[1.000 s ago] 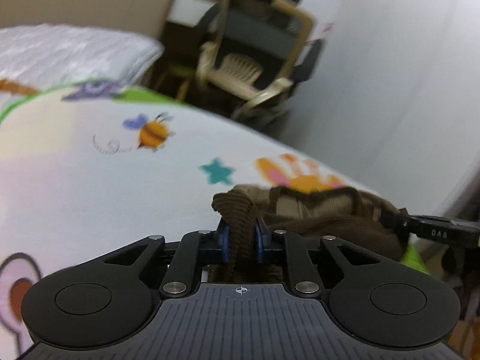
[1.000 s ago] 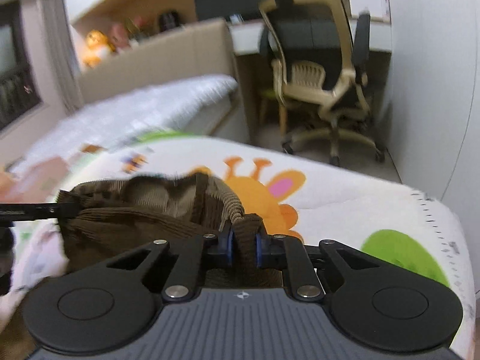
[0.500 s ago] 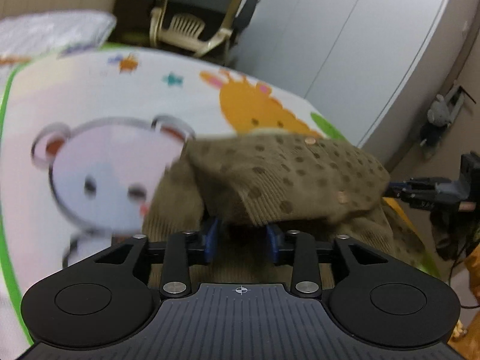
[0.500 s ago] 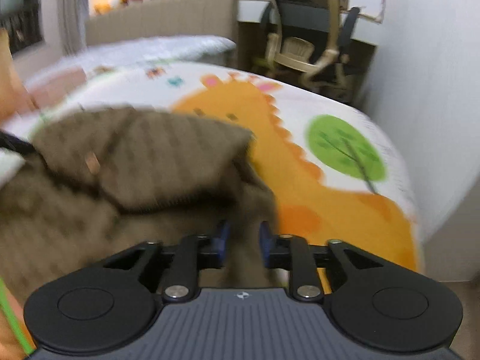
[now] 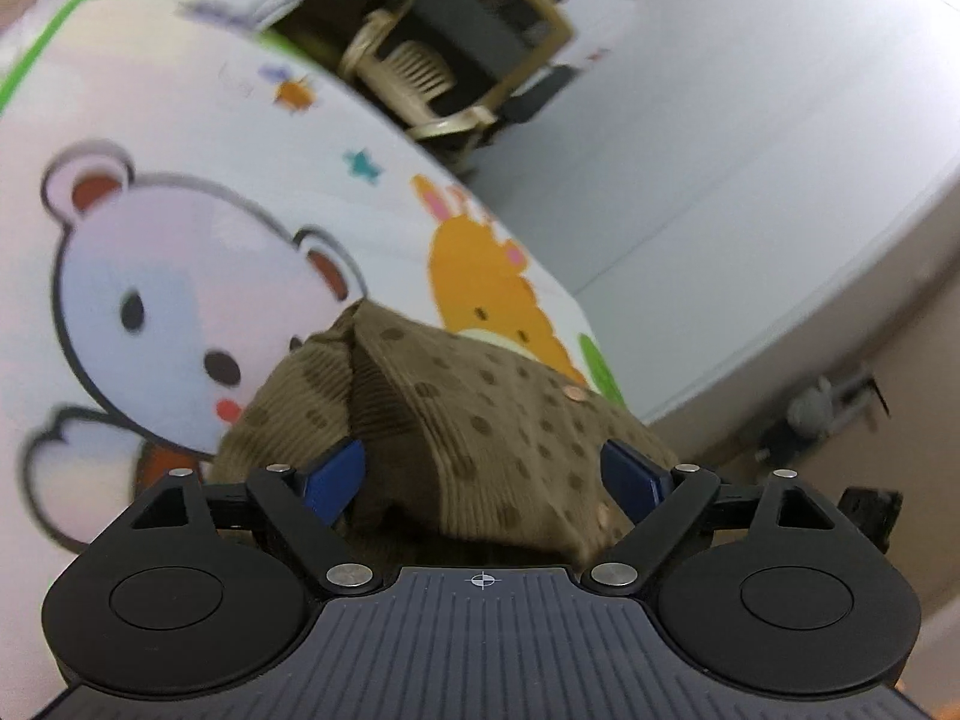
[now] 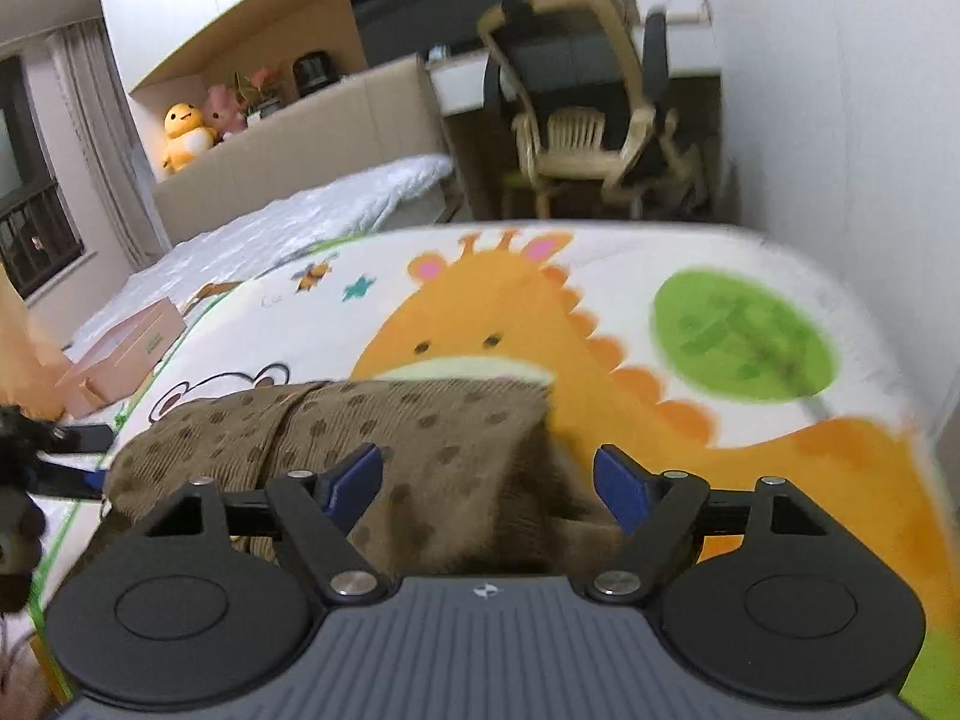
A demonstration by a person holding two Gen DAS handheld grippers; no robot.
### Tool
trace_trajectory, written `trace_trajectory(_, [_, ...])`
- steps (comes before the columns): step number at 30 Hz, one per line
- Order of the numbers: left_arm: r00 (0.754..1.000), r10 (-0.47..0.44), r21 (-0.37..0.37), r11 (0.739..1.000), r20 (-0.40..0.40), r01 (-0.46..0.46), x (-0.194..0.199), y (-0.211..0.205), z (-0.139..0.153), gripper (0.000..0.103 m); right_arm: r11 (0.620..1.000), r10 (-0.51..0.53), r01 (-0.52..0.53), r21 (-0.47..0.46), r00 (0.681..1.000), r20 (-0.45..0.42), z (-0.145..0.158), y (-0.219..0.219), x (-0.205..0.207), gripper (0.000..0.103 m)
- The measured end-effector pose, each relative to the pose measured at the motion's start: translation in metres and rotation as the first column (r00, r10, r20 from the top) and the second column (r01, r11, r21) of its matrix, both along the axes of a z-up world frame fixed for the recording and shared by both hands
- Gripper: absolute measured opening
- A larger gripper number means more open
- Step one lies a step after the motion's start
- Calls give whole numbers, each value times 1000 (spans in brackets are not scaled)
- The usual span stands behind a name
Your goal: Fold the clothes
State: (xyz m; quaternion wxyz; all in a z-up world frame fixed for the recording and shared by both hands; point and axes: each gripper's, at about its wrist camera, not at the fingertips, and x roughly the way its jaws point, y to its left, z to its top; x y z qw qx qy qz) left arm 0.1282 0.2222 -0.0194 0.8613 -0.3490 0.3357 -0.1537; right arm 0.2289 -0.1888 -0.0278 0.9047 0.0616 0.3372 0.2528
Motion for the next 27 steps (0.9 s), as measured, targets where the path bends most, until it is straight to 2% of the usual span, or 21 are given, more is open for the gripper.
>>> trace_trajectory(1, [1000,13,5,1000,-17,-13,6,-4,-4,85,1000,4,-4,-21,1000,15,1,6,-1,45])
trace_trajectory(3, [998,45,66,997,-51,-42,13,-16,-6,60,997,8,-3,-77,998,68,10,18,-10,23])
trace_trajectory(4, [997,51,112,993,-65,-44,14,-22,-4,45,994,11,-1,-105,996,94,14,24,-14,15])
trace_trajectory(5, [997,49,140,989,-54,-41,13,-24,2,32,991,15,1,-133,993,120,18,29,-18,14])
trace_trajectory(6, [998,46,169,985,-43,-39,11,-27,8,25,993,22,-5,-122,990,140,28,27,-27,13])
trace_trajectory(8, [999,39,205,978,4,-39,1,-27,27,20,996,42,-28,-82,984,172,48,17,-50,13])
trace_trajectory(11, [996,11,203,979,94,-30,-31,-24,57,19,996,75,-65,-57,977,201,66,0,-88,13])
trace_trajectory(14, [990,-26,207,978,139,-3,-69,-24,73,20,996,85,-77,-53,983,164,55,-15,-119,13])
trace_trajectory(17, [994,-58,216,976,87,38,-96,-30,60,23,996,63,-57,-72,994,84,23,-24,-136,13])
trace_trajectory(20, [998,-66,235,970,-10,66,-113,-34,30,24,994,32,-33,-103,999,-4,-8,-30,-140,15])
trace_trajectory(22, [996,-51,243,968,-67,66,-118,-31,14,28,996,13,-18,-89,999,-46,-16,-37,-138,25])
trace_trajectory(24, [995,-45,242,968,-91,66,-121,-26,6,37,998,-1,-1,-62,1000,-30,-6,-48,-135,47])
trace_trajectory(25, [995,-49,236,969,-82,67,-121,-23,9,50,999,-7,6,-45,1000,-8,1,-53,-135,54])
trace_trajectory(26, [997,-53,228,971,-53,64,-122,-20,14,63,1000,-13,13,-24,1000,11,8,-58,-134,66])
trace_trajectory(27, [998,-57,220,974,-25,61,-123,-17,20,70,1000,-20,20,8,999,25,16,-65,-132,72])
